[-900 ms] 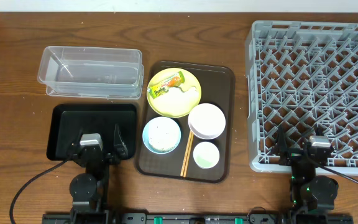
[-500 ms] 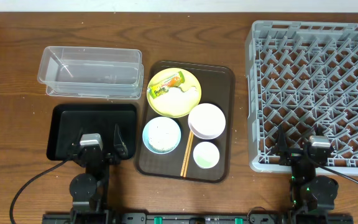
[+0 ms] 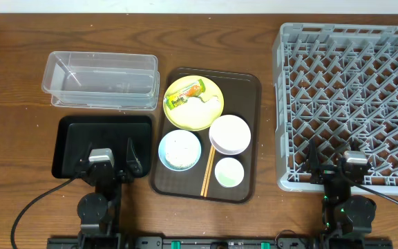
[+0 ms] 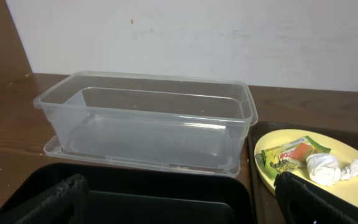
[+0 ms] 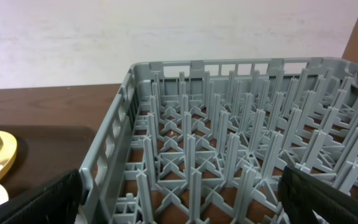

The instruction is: Sort waste into correct bins and load items into the dishwasher rack

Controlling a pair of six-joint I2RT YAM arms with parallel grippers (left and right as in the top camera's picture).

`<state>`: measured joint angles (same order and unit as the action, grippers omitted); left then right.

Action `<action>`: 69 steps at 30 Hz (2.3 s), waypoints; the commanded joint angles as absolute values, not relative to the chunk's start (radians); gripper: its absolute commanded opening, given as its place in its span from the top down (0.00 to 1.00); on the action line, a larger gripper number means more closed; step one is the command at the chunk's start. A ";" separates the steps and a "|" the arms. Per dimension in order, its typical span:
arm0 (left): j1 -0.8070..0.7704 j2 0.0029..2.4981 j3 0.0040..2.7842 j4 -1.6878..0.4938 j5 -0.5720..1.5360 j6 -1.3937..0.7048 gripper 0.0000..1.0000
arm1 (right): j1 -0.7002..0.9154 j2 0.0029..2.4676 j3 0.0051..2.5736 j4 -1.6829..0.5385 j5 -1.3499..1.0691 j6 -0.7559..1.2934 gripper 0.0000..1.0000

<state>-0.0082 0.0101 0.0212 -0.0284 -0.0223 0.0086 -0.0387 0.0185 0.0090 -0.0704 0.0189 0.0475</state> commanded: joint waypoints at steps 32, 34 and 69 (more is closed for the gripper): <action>-0.004 0.006 0.004 -0.070 -0.038 -0.022 0.02 | -0.028 0.018 0.007 -0.070 0.026 0.188 0.01; -0.004 0.012 0.004 -0.071 -0.038 -0.053 0.02 | -0.028 0.018 0.010 -0.070 0.026 0.216 0.01; -0.004 1.046 0.892 -0.813 0.224 -0.144 0.02 | -0.028 1.083 0.875 -0.610 0.025 0.148 0.01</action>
